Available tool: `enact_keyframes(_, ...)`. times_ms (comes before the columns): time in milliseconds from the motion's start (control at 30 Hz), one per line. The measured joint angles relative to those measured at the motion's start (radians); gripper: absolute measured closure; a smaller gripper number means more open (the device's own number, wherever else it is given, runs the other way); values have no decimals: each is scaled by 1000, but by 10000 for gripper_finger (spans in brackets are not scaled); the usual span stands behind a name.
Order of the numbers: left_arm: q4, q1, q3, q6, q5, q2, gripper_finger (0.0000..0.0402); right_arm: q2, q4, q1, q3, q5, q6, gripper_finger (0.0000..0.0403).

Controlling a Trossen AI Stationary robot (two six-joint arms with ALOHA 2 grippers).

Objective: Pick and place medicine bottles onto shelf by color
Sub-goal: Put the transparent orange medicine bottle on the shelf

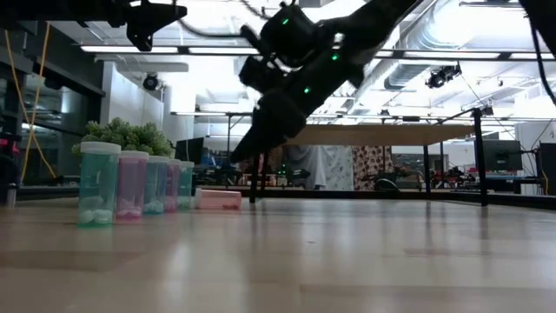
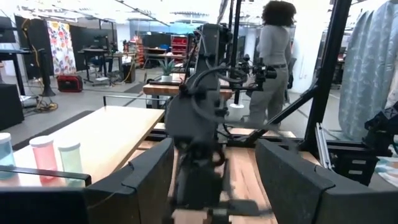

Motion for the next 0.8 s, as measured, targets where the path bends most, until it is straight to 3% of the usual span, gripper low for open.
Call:
enact_keyframes(133,-4,0,0,0,0,0,186,72,-43,-8,60,-27,-38,174)
enact_keyframes(267,-4,0,0,0,0,0,186,113,-34,-11,89,1,-72,144)
enact_keyframes(667,-4,0,0,-1,0,0,186,134,-43,-30,76,13,-68,140)
enact_keyframes(800,-4,0,0,-1,0,0,186,152,-41,-30,76,-9,-63,158)
